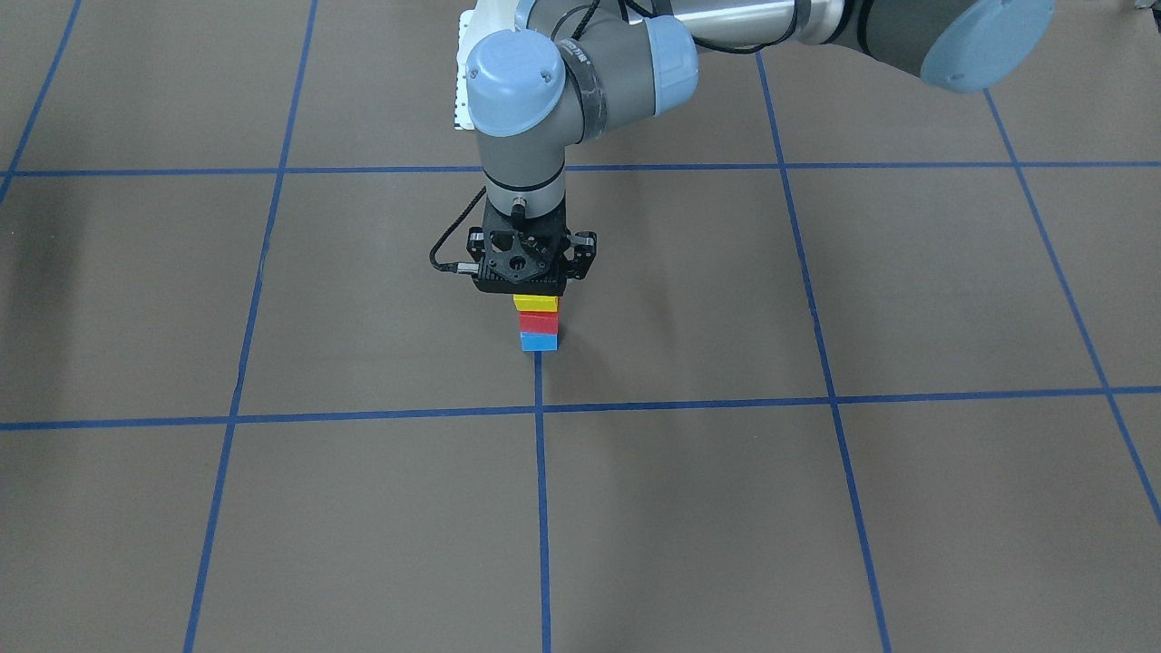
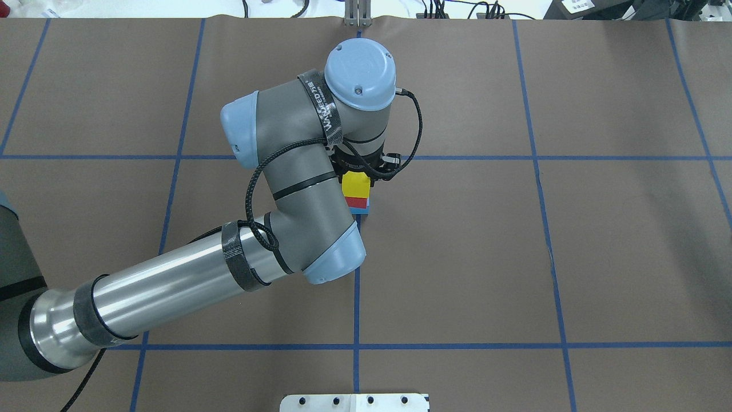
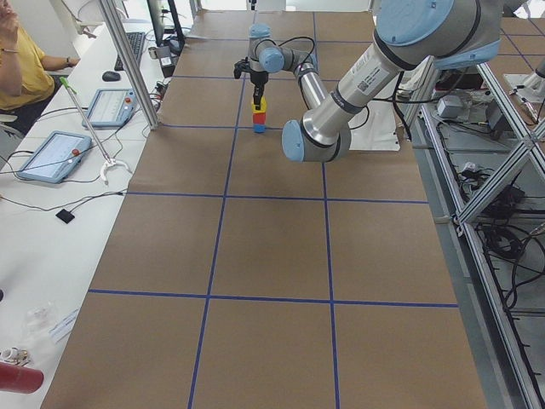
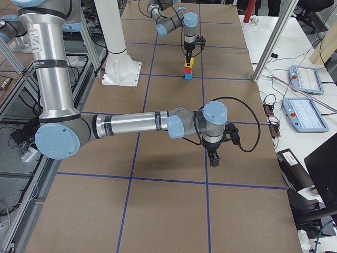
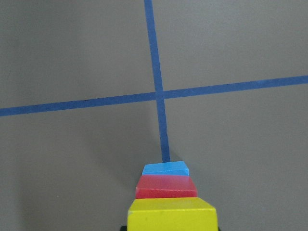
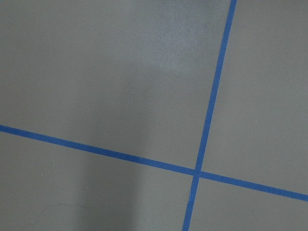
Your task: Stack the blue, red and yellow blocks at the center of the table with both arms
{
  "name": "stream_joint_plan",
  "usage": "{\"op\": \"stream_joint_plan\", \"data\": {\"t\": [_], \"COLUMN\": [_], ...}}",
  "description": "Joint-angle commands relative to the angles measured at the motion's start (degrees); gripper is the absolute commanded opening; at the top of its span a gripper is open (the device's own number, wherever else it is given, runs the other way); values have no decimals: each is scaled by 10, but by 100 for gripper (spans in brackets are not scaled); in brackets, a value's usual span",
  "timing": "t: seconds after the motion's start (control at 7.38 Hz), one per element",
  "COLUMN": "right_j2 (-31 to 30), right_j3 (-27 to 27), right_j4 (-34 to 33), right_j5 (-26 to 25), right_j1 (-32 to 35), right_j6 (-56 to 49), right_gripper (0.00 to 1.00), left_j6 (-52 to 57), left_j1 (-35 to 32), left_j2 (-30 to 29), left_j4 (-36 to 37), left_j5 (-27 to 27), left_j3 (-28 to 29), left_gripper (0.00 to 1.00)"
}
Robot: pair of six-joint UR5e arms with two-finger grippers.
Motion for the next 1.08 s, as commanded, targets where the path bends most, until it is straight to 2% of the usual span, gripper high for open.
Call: {"op": "stream_joint_plan", "data": {"t": [0.0,0.14,0.27,0.41,0.54,0.68,0.81,0.95], "right_j2": [0,0,0,0,0,-1,-10,-24], "right_j3": [0,0,0,0,-1,-1,-1,1], "right_j4": [0,0,-1,0,-1,-1,0,0], "right_j5": [0,1,1,1,0,-1,-1,-1], "right_j1": [0,0,0,0,0,0,0,3], "right_j6": [0,1,1,0,0,-1,-1,-2], "right_gripper": [100,100,100,100,100,100,100,100], "left_j6": [1,1,1,2,40,113,206,322], "left_j1": [0,0,-1,-7,-42,-78,-143,-223], "left_j2": [-1,-1,1,4,25,74,145,231], "left_j4": [-1,-2,-15,-14,13,70,105,108], "left_j5": [0,0,0,0,-5,-20,-58,-108], "left_j3": [-1,-2,-2,-18,-63,-141,-225,-280], "left_gripper": [62,64,100,100,100,100,100,100]}}
